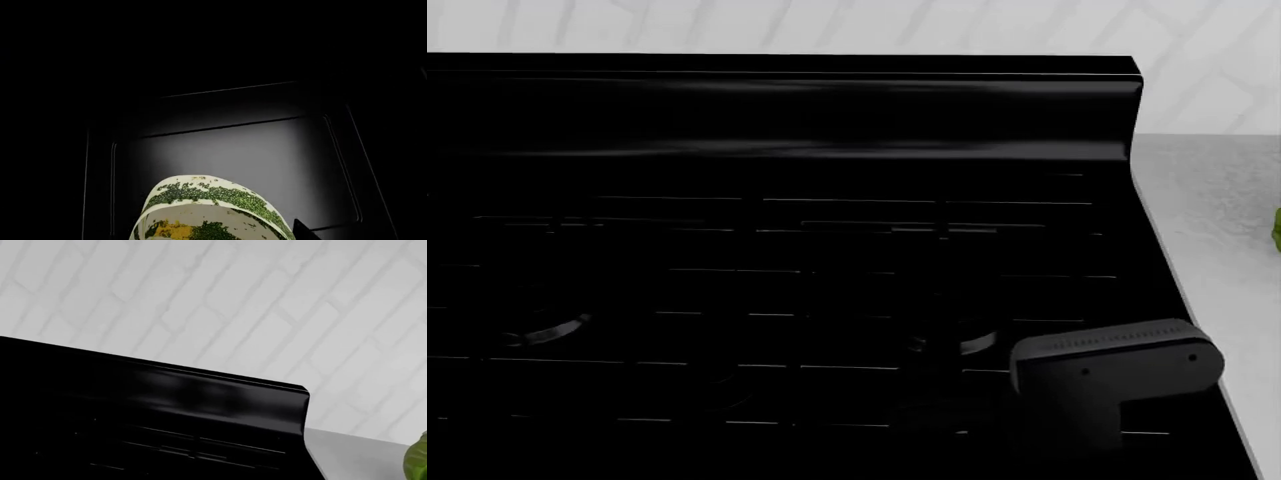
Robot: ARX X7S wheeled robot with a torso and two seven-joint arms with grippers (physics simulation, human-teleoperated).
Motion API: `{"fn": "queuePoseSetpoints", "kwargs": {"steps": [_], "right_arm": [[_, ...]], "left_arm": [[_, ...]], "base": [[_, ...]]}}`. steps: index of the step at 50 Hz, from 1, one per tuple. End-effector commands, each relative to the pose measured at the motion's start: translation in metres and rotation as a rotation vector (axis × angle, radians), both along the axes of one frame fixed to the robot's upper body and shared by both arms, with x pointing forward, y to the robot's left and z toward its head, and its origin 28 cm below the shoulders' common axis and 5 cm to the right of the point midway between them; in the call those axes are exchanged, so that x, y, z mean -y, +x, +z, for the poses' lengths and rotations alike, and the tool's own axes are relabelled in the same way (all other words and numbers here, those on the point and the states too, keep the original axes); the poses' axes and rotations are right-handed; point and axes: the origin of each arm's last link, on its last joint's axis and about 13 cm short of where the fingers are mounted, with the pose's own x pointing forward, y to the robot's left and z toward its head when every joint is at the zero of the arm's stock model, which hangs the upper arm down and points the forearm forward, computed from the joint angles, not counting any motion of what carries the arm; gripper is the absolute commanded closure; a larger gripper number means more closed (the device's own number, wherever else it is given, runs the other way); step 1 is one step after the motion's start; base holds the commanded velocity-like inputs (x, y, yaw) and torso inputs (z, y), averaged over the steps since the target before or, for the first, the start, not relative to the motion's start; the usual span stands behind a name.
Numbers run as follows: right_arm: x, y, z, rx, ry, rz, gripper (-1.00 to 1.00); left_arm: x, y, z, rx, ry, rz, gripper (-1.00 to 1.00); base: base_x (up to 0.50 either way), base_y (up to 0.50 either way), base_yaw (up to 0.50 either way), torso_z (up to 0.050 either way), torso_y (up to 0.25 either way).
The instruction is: Pick the squash from the counter and place it in the microwave.
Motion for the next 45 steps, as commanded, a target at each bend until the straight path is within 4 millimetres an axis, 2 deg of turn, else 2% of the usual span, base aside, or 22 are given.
{"fn": "queuePoseSetpoints", "kwargs": {"steps": [1,44,45], "right_arm": [[0.003,0.003,0.003,0.017,0.016,-0.003,-1.0],[0.003,0.004,0.001,0.012,0.016,-0.004,-1.0],[0.003,0.004,0.001,0.011,0.015,-0.004,-1.0]], "left_arm": [[0.009,0.0,0.001,-0.023,-0.037,-0.035,1.0],[0.007,0.006,-0.01,-0.115,-0.09,-0.037,1.0],[0.007,0.006,-0.01,-0.114,-0.087,-0.036,-1.0]], "base": [[0.0,0.0,0.0,0.0,0.0],[0.0,0.0,0.0,0.0,0.0],[0.0,0.0,0.0,0.0,0.0]]}}
